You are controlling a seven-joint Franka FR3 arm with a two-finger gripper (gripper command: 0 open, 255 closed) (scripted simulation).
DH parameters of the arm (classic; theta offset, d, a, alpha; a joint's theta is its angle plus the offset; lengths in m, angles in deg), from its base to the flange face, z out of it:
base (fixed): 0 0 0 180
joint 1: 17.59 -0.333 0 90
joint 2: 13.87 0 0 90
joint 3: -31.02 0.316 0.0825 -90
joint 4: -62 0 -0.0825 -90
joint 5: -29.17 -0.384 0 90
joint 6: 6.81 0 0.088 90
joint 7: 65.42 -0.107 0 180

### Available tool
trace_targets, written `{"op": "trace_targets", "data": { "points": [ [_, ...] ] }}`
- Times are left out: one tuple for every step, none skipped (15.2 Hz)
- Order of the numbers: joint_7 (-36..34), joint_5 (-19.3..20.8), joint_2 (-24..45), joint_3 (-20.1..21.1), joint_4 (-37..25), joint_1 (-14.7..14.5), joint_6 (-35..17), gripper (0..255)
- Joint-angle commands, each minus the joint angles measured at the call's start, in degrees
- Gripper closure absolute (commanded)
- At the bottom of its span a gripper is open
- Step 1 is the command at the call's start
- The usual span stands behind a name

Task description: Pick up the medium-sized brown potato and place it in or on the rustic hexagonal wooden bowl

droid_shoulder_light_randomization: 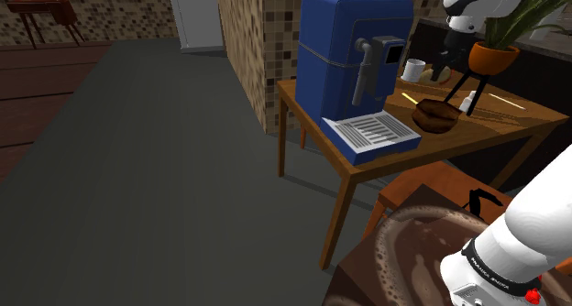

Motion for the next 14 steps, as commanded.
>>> {"op": "trace_targets", "data": {
  "points": [
    [-1.1,3.1,-5.3,-0.1,5.7,-0.2,-1.3,255],
    [-1.5,4.6,-7.7,-0.1,8.0,0.0,-1.5,255],
    [-1.9,6.0,-10.1,0.0,10.2,0.3,-1.7,255],
    [-2.4,8.0,-13.6,0.1,13.3,0.8,-1.8,255],
    [-2.4,7.9,-13.4,0.2,13.9,1.0,-2.5,255],
    [-2.3,7.8,-13.2,0.1,14.5,1.1,-3.3,255],
    [-2.2,7.8,-13.0,0.1,15.1,1.1,-4.1,255],
    [-2.2,7.7,-12.8,0.0,15.7,1.1,-4.9,255],
    [-2.1,7.6,-12.6,-0.1,16.3,1.1,-5.7,255],
    [-2.0,7.5,-12.3,-0.2,16.9,1.1,-6.4,255],
    [-1.9,7.4,-12.1,-0.3,17.4,1.1,-7.2,255],
    [-1.8,7.3,-11.8,-0.4,18.0,1.1,-8.0,255],
    [-1.7,7.2,-11.5,-0.5,18.5,1.1,-8.8,255],
    [-1.6,7.1,-11.2,-0.6,19.0,1.1,-9.6,255]
  ]
}}
